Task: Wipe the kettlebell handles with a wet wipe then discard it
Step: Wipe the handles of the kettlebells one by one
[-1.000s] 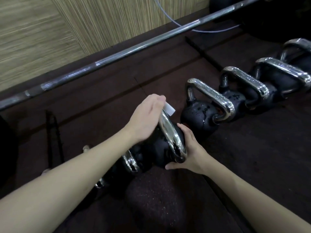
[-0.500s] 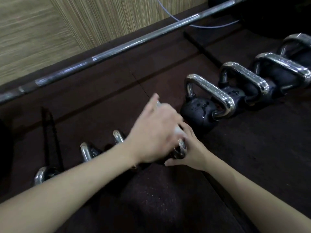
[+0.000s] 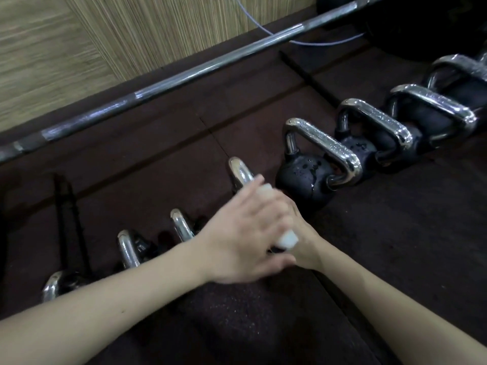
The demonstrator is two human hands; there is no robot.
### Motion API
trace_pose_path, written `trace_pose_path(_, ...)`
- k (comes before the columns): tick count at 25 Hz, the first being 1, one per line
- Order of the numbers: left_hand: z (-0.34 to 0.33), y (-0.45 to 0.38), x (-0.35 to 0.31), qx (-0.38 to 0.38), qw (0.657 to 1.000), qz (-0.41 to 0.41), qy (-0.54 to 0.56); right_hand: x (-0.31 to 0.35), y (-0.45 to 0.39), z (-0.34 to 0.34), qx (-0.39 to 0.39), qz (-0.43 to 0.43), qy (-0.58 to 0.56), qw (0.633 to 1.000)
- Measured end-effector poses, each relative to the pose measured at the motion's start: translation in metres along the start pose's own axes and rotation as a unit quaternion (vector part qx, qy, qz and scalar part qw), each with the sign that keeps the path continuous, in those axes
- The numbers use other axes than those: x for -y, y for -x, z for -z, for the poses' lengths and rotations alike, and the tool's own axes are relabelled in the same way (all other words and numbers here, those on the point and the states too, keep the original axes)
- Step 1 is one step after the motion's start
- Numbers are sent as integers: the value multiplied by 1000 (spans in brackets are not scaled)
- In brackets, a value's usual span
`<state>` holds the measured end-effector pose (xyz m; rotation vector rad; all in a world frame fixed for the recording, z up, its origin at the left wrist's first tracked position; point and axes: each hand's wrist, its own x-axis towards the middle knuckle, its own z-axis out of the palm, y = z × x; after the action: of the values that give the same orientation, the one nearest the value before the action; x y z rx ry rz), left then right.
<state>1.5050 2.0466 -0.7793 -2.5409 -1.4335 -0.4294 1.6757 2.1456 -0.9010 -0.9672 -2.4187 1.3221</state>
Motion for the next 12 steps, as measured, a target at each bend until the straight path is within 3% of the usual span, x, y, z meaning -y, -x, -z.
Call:
trace_pose_path(1, -3, 2, -13, 38, 993, -56, -96, 1, 0, 1, 8, 1, 15, 1000)
trace_pose_path(3, -10, 8, -19, 54, 977, -105, -176, 5, -1, 2, 19, 2, 24, 1000)
trace_pose_path(5, -10, 9, -2, 14, 991, -89, -104, 7, 1, 1, 8, -6, -2, 1000)
trace_pose_path(7, -4, 3, 24, -26, 999, 27, 18, 7, 3, 2, -7, -17, -32, 999)
trace_pose_path(9, 0, -9, 40, -56, 967, 208, 139, 11, 5, 4, -4, -21, -40, 999)
trace_pose_path(10, -1, -18, 45, -85, 919, 306, 233, 12, 5, 5, 0, -20, -44, 999)
trace_pose_path(11, -2, -27, 49, -114, 832, 412, 353, 15, 6, 7, 5, -19, -43, 999)
trace_pose_path(12, -2, -36, 54, -137, 705, 506, 479, 16, 5, 8, 10, -20, -42, 999)
